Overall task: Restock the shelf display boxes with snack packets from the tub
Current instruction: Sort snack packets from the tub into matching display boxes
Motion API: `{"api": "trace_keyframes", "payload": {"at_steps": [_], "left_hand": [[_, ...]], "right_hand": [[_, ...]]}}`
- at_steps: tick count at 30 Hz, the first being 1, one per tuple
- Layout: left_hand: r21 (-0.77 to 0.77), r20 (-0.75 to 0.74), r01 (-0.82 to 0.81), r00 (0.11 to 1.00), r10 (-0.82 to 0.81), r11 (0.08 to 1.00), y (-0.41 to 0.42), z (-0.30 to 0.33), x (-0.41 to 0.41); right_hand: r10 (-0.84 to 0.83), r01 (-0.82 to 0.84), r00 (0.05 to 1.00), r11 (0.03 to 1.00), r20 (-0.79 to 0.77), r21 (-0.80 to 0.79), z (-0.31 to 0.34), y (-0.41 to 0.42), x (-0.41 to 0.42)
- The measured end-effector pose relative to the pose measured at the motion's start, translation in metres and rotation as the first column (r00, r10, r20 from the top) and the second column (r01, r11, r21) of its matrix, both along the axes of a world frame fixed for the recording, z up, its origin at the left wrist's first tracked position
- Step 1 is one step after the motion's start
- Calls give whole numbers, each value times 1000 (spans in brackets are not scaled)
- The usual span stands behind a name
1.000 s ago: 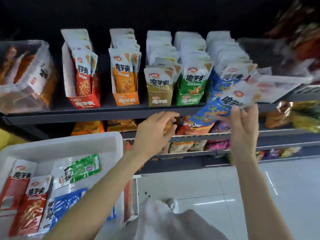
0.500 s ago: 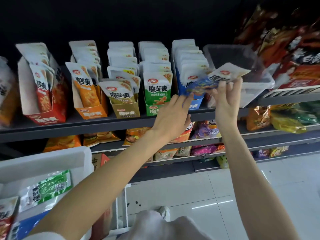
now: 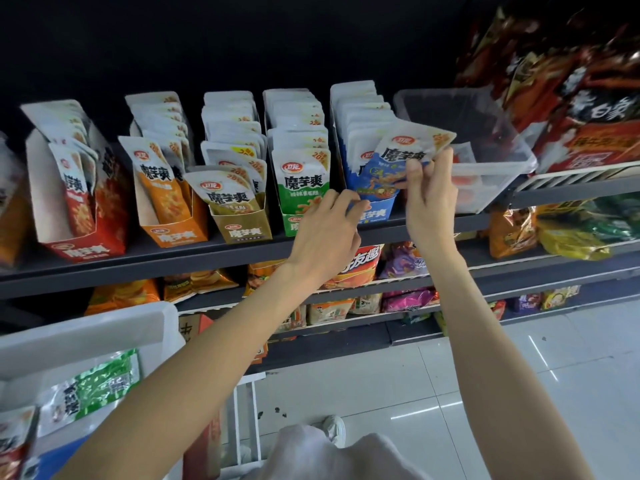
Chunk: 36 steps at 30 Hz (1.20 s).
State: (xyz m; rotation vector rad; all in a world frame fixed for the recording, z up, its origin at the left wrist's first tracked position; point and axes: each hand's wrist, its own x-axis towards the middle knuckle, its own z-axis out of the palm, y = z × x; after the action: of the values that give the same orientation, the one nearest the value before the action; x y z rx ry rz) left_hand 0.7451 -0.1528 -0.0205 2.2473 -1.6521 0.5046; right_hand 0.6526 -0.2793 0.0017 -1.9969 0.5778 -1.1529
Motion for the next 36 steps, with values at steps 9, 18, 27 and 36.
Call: {"api": "trace_keyframes", "payload": {"at_steps": [9, 18, 27, 36], "left_hand": [[23, -59, -9, 998, 10, 1000, -4, 6, 1], [2, -32, 8, 999, -8, 1000, 2, 0, 0], [2, -53, -9, 999, 9, 1000, 2, -1, 0], [25, -48, -9, 999, 10, 1000, 2, -3, -3]], "right_hand": [[-56, 16, 981, 977, -184, -212, 0, -2, 12], [-176, 118, 966, 953, -191, -281, -14, 1, 16], [-140, 70, 958, 960, -249, -273, -8, -3, 8], [-442, 277, 720, 890, -536, -362, -1, 4, 17]]}}
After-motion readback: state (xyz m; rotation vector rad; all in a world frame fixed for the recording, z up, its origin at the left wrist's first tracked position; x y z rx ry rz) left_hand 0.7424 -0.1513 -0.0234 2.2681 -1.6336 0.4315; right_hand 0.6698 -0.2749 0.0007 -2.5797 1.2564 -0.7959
